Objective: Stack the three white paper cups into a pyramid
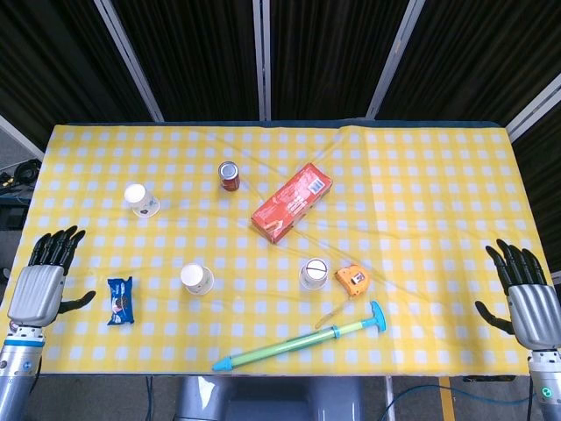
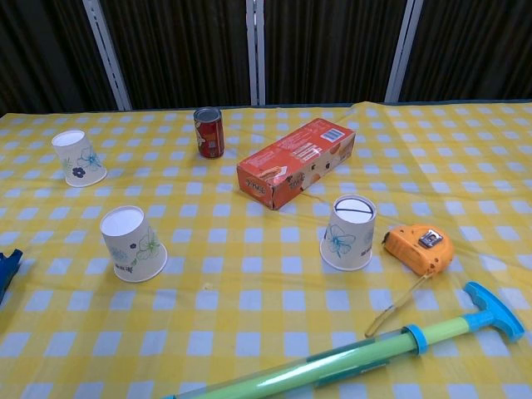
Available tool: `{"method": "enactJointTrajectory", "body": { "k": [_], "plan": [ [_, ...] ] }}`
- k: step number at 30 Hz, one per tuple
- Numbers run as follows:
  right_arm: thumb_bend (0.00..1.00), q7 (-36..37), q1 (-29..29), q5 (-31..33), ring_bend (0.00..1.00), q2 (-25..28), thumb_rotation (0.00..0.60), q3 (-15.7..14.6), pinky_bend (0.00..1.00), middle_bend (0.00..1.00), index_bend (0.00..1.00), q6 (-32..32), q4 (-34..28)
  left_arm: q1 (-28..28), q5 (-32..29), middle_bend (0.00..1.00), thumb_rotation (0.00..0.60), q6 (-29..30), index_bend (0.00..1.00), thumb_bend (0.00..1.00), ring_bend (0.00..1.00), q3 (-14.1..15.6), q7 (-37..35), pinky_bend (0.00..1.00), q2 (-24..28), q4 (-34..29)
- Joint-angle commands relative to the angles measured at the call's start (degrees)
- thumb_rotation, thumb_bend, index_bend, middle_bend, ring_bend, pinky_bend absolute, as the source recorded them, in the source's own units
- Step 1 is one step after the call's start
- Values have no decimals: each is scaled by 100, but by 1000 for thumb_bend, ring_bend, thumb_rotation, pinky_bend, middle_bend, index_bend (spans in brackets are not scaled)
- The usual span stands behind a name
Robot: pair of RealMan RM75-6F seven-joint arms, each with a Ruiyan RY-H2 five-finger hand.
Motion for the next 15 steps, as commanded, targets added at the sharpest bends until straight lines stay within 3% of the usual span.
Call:
{"method": "enactJointTrajectory", "body": {
  "k": [1, 10, 15],
  "plan": [
    [137, -3, 0, 3, 0, 1, 600, 0, 0, 0, 0, 1, 2, 3, 2, 0, 600, -7, 0, 141, 0, -3, 4, 0, -3, 5],
    [137, 84, -14, 23, 0, 39, 600, 21, 0, 0, 0, 40, -27, -20, -22, 0, 600, -80, 0, 142, 0, -70, -22, 0, 13, -16],
    [137, 184, -4, 105, 0, 62, 600, 55, 0, 0, 0, -6, 5, -227, -292, 0, 600, -313, 0, 141, 0, -351, 42, 0, 73, 37]
  ]
}}
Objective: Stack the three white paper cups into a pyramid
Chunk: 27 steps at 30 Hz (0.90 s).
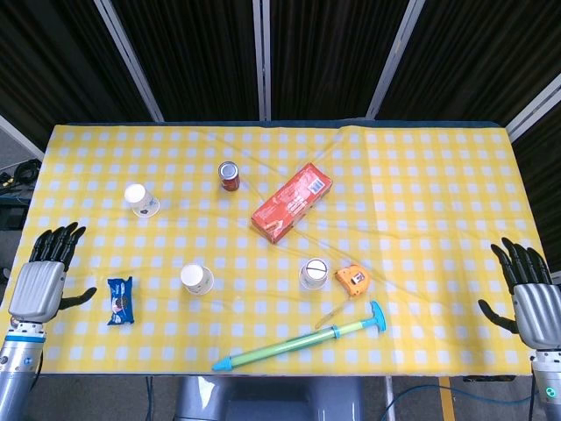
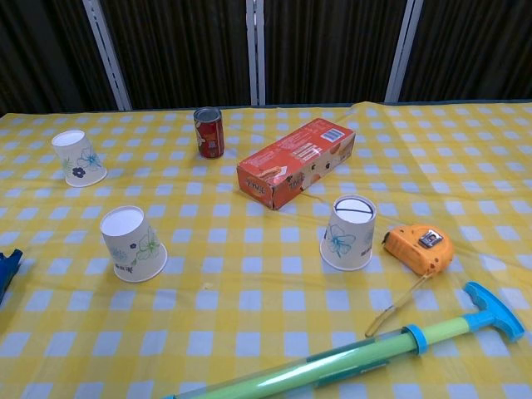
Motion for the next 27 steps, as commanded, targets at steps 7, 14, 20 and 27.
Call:
{"method": "enactJointTrajectory", "body": {
  "k": [7, 14, 20, 27],
  "plan": [
    [136, 28, 32, 80, 0, 9, 600, 29, 0, 0, 0, -90, 40, -792, -985, 0, 600, -974, 3, 145, 0, -817, 331, 0, 234, 272],
    [136, -113, 52, 182, 0, -19, 600, 44, 0, 0, 0, -183, 70, -1699, -2066, 0, 600, -2251, 186, 159, 0, -1249, 826, 0, 76, 1041],
    [136, -114, 76, 277, 0, -34, 600, 79, 0, 0, 0, -257, 99, -2490, -2977, 0, 600, -3376, 219, 169, 0, -1307, 1316, 0, -350, 2010],
    [137, -49, 90, 349, 0, -44, 600, 119, 0, 0, 0, -292, 148, -3133, -3569, 0, 600, -4114, 245, 180, 0, -1155, 1699, 0, -807, 2934]
  ]
}}
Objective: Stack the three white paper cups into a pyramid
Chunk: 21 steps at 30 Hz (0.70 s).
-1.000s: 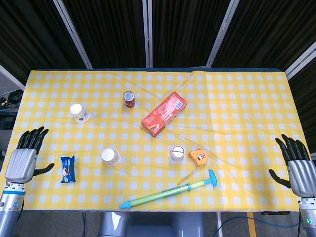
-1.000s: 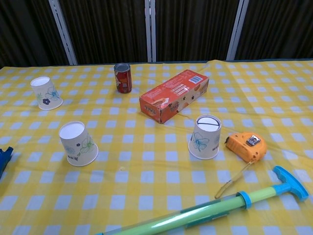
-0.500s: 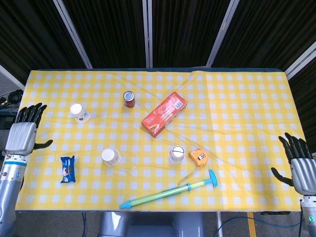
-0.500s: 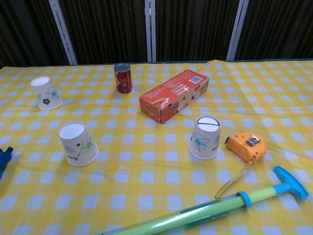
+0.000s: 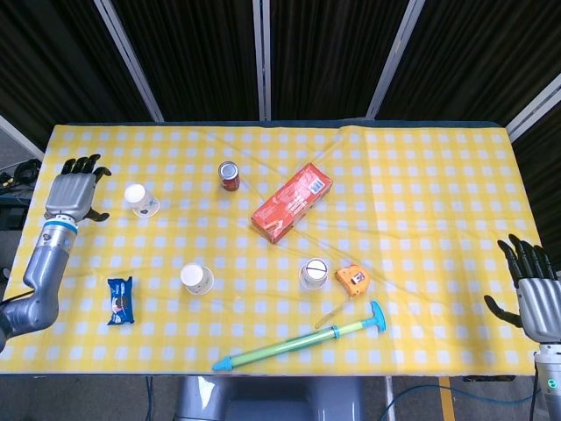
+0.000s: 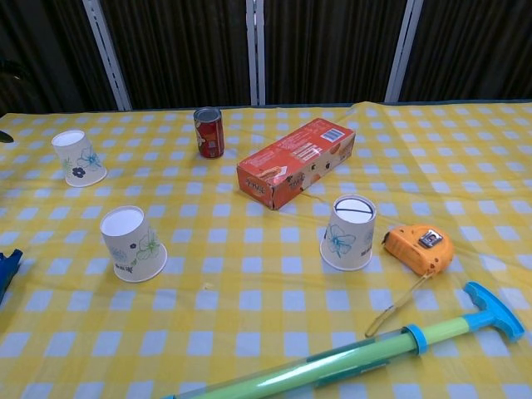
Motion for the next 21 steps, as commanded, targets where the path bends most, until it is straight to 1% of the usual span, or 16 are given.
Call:
{"method": "enactJointTrajectory", "body": {
  "k": [1, 4, 5, 7, 11, 15, 19, 21],
  "plan": [
    [137, 12, 0, 18, 0, -9, 600, 16, 0, 0, 0, 7, 25, -355, -273, 0, 600, -327, 246, 180, 0, 81, 214, 0, -303, 470],
    [137, 30, 6, 52, 0, -14, 600, 30, 0, 0, 0, -15, 43, -539, -388, 0, 600, -480, 254, 220, 0, 120, 224, 0, -506, 815],
    [136, 42, 5, 67, 0, -12, 600, 39, 0, 0, 0, -15, 47, -599, -422, 0, 600, -583, 256, 245, 0, 158, 242, 0, -569, 911],
    [136, 45, -4, 92, 0, -11, 600, 56, 0, 0, 0, 2, 63, -732, -505, 0, 600, -782, 254, 264, 0, 235, 285, 0, -702, 1156],
    [136, 121, -14, 117, 0, 5, 600, 71, 0, 0, 0, 4, 62, -899, -550, 0, 600, -925, 240, 264, 0, 338, 301, 0, -936, 1497],
    [136, 175, -10, 126, 0, 15, 600, 78, 0, 0, 0, -11, 66, -988, -558, 0, 600, -1026, 239, 264, 0, 404, 293, 0, -1057, 1627],
    [136, 254, -9, 101, 0, 30, 600, 76, 0, 0, 0, -3, 66, -1070, -589, 0, 600, -1055, 258, 264, 0, 440, 244, 0, -1197, 1790],
    [137, 294, -15, 88, 0, 35, 600, 80, 0, 0, 0, 19, 77, -1117, -623, 0, 600, -1076, 283, 286, 0, 472, 250, 0, -1287, 1944]
  ]
}}
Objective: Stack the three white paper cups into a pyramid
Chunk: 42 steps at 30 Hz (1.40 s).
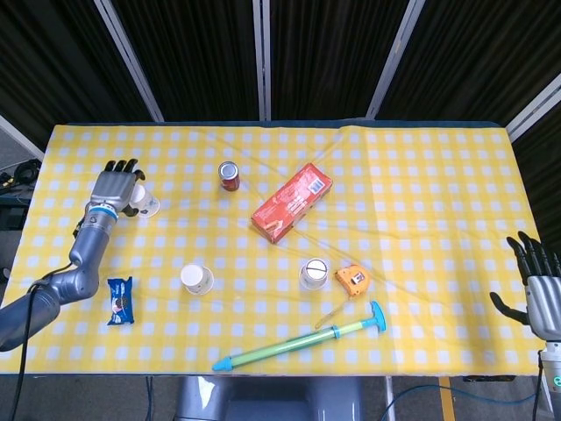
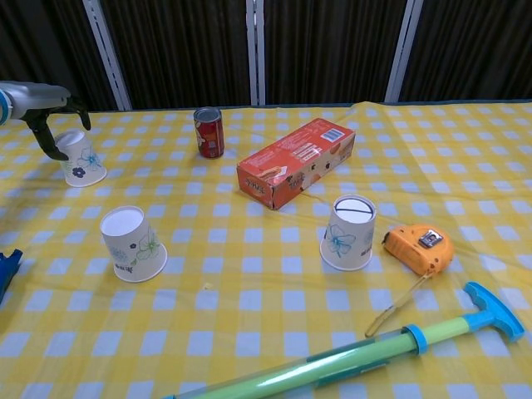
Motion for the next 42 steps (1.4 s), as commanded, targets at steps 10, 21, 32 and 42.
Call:
{"method": "enactJointTrajectory", "body": {
  "k": [10, 21, 32, 42],
  "plan": [
    [137, 110, -21, -12, 0, 4, 600, 21, 0, 0, 0, 63, 41, -19, 9, 0, 600, 64, 434, 445, 0, 101, -169, 0, -25, 116],
    [136, 112, -94, -241, 0, 86, 600, -42, 0, 0, 0, 294, -140, 612, 1128, 0, 600, 1273, 391, 445, 0, 182, -650, 0, 1400, -2532],
    [136, 32, -169, -588, 0, 145, 600, -206, 0, 0, 0, 494, -326, 1298, 2360, 0, 600, 2156, 392, 445, 0, 725, -806, 0, 2172, -4326],
    [137, -37, -229, -819, 0, 170, 600, -318, 0, 0, 0, 650, -470, 1677, 3280, 0, 600, 2572, 387, 445, 0, 1285, -443, 0, 2136, -4968]
  ]
}}
